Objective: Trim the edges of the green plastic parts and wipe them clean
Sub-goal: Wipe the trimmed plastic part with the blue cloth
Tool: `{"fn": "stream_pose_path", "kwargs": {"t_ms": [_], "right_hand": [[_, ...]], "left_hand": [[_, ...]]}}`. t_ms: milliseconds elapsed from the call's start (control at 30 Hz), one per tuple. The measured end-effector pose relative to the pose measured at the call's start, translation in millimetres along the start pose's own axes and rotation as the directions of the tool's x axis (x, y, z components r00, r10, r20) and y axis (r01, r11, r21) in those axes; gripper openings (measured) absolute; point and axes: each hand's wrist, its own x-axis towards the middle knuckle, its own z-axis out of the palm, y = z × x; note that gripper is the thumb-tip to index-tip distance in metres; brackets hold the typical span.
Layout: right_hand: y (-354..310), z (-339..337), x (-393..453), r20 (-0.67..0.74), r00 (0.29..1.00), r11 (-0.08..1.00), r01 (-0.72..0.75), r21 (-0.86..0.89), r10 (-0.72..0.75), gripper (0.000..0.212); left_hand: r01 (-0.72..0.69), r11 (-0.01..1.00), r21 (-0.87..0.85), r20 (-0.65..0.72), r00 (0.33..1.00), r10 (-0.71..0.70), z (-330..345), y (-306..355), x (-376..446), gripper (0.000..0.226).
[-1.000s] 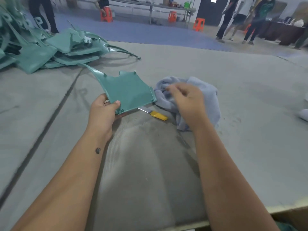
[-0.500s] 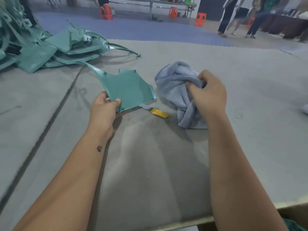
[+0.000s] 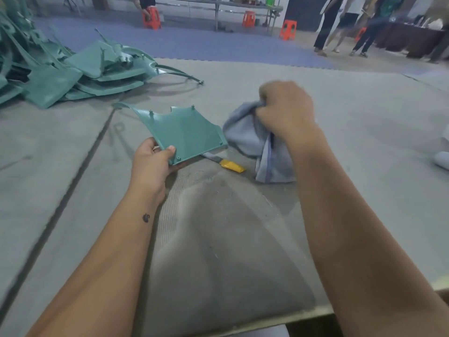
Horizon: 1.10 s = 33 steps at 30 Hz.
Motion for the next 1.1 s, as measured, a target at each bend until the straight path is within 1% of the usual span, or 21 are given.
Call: {"fn": "stream_pose_path", "kwargs": {"t_ms": [33, 100, 167, 233, 267, 300, 333, 367, 400, 433, 500, 567, 633, 700, 767, 800, 867, 933, 967, 1033, 1100], "right_hand": [[1.5, 4.7, 0.7, 0.221, 0.975, 1.0, -0.012, -0.025, 0.017, 0.011], [9.6, 7.5, 0.7, 0.581, 0.81, 0.996, -0.045, -0.077, 0.082, 0.025], [18.9, -0.3, 2.7, 0.696, 0.714, 0.995, -0.101, -0.005, 0.076, 0.033], [25.9, -7.2, 3.6, 0.653, 0.757, 0.921, -0.275, 0.276, 0.031, 0.04], [29.9, -8.6, 1.3, 0.611, 0.792, 0.761, -0.4, 0.511, 0.006, 0.036], [32.4, -11.0, -1.8, 0.595, 0.803, 0.458, -0.518, 0.722, -0.029, 0.029], [31.9, -13.7, -7.5, 0.587, 0.795, 0.057, -0.586, 0.809, -0.152, 0.029], [30.1, -17.0, -14.1, 0.542, 0.788, -0.285, -0.613, 0.737, -0.292, 0.04], [30.1, -16.2, -17.4, 0.508, 0.799, -0.471, -0.601, 0.646, -0.323, 0.052], [31.8, -14.6, -13.0, 0.555, 0.812, -0.549, -0.551, 0.629, -0.18, 0.061], [39.9, -14.6, 3.7, 0.624, 0.736, -0.515, -0.44, 0.736, 0.263, 0.062], [44.3, -19.1, 15.6, 0.556, 0.642, -0.51, -0.284, 0.812, 0.528, 0.044], [43.3, -20.9, 19.7, 0.353, 0.667, -0.38, -0.111, 0.918, 0.656, 0.026], [31.5, -24.8, 15.4, 0.085, 0.709, -0.116, -0.004, 0.993, 0.7, 0.022], [11.5, -30.6, 5.9, -0.182, 0.736, 0.303, -0.033, 0.952, 0.652, 0.03], [1.0, -30.8, 1.4, -0.268, 0.787, 0.48, -0.042, 0.876, 0.556, 0.029], [-20.0, -21.0, -6.3, -0.192, 0.94, 0.733, -0.083, 0.675, 0.283, 0.027], [-43.3, -2.8, -14.3, 0.056, 0.992, 0.808, -0.123, 0.576, 0.111, 0.031], [-54.4, 7.3, -17.8, 0.123, 0.99, 0.786, -0.127, 0.605, 0.065, 0.036], [-75.8, 26.3, -25.8, 0.154, 0.988, 0.64, -0.132, 0.757, 0.021, 0.042], [-94.4, 41.1, -35.0, 0.059, 0.998, 0.608, -0.043, 0.793, -0.007, 0.047]], "left_hand": [[0.007, 1.0, -0.006, -0.004, 1.0, -0.007, -0.4, -0.1, 0.9, 0.025], [0.013, 1.0, -0.013, -0.01, 1.0, -0.014, -0.4, -0.4, 2.3, 0.025], [0.013, 1.0, -0.011, -0.009, 1.0, -0.013, 0.1, -1.4, 3.1, 0.025], [0.012, 1.0, 0.001, -0.01, 1.0, -0.012, 0.3, -2.2, 3.8, 0.025], [0.013, 1.0, 0.008, -0.011, 1.0, -0.013, 0.2, -2.7, 4.3, 0.025], [0.014, 1.0, 0.013, -0.011, 1.0, -0.014, 0.3, -3.1, 5.0, 0.025], [0.016, 1.0, 0.017, -0.011, 1.0, -0.016, 0.3, -3.4, 5.5, 0.025], [0.017, 1.0, 0.019, -0.011, 1.0, -0.016, 0.4, -3.6, 5.6, 0.026], [0.018, 1.0, 0.018, -0.013, 1.0, -0.017, 0.3, -3.4, 5.7, 0.026], [0.017, 1.0, 0.016, -0.014, 1.0, -0.017, 0.3, -3.2, 5.7, 0.026], [0.012, 1.0, 0.013, -0.012, 1.0, -0.012, 0.1, -3.6, 6.3, 0.027], [0.013, 1.0, 0.006, -0.009, 1.0, -0.013, 0.8, -3.8, 6.1, 0.025], [0.013, 1.0, 0.006, -0.008, 1.0, -0.013, 1.3, -4.6, 5.0, 0.026], [0.015, 1.0, 0.013, -0.016, 1.0, -0.014, 1.4, -5.7, 4.9, 0.027], [0.025, 0.999, -0.044, -0.033, 0.999, -0.026, 2.0, -2.0, 3.7, 0.029], [0.033, 0.996, -0.086, -0.041, 0.998, -0.037, 1.9, 0.5, 2.8, 0.031], [0.044, 0.989, -0.144, -0.058, 0.997, -0.053, 0.8, 3.2, -0.5, 0.031], [0.048, 0.984, -0.173, -0.034, 0.998, -0.054, 0.0, 5.3, -4.4, 0.033], [0.054, 0.982, -0.181, -0.012, 0.998, -0.057, -0.4, 6.4, -6.1, 0.035], [0.065, 0.985, -0.161, 0.025, 0.998, -0.062, -1.5, 9.7, -8.2, 0.04], [0.08, 0.987, -0.14, 0.053, 0.996, -0.073, -2.7, 13.9, -9.5, 0.045]]}}
